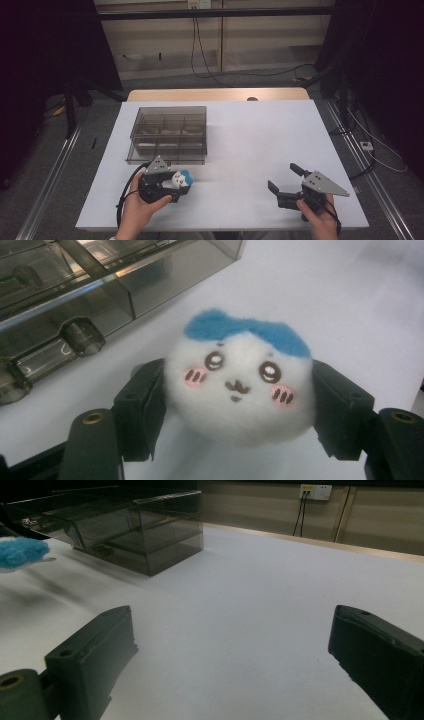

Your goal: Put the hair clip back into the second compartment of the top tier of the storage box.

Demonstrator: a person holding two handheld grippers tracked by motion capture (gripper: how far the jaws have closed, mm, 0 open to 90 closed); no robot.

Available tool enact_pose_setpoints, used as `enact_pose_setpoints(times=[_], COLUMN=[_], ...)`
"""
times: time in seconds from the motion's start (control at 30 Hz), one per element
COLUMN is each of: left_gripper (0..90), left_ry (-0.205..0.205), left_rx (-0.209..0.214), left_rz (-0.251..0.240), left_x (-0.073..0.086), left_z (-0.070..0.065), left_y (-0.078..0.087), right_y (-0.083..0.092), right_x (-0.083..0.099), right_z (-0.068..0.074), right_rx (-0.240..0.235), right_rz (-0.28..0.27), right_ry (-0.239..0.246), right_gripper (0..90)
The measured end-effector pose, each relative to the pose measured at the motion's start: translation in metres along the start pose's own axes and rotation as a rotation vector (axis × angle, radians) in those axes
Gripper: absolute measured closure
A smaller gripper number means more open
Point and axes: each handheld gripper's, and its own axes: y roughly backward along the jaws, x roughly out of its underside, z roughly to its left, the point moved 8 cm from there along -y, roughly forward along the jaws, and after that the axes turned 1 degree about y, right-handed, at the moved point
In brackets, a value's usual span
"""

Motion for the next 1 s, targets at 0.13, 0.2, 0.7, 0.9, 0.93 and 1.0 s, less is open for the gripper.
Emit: enact_pose_setpoints(times=[0.13, 0.2, 0.7, 0.9, 0.93, 1.0], left_gripper=[31.2, 31.3, 31.4, 31.4, 31.4, 31.4], left_ry=[0.004, 0.004, -0.002, 0.002, -0.006, 0.000], left_rx=[0.000, 0.013, 0.030, 0.043, 0.046, 0.053], left_rz=[-0.006, -0.002, -0.006, -0.012, -0.003, -0.013], left_x=[-0.001, -0.001, -0.005, -0.008, -0.008, -0.010], left_z=[0.001, 0.000, 0.000, -0.001, -0.001, -0.002], left_y=[0.001, 0.003, 0.010, 0.014, 0.016, 0.017], right_y=[0.000, 0.000, 0.000, 0.000, -0.001, -0.001], right_x=[0.000, 0.000, -0.001, -0.001, -0.001, -0.001], right_z=[0.000, 0.000, 0.001, 0.001, 0.002, 0.002], right_rx=[0.001, 0.001, -0.004, -0.006, -0.008, -0.008], right_rz=[-0.001, -0.001, -0.001, -0.003, -0.003, -0.005], right_ry=[0.001, 0.001, 0.002, 0.002, 0.002, 0.003], right_gripper=[3.9, 3.9, 3.9, 3.9, 3.9, 3.9])
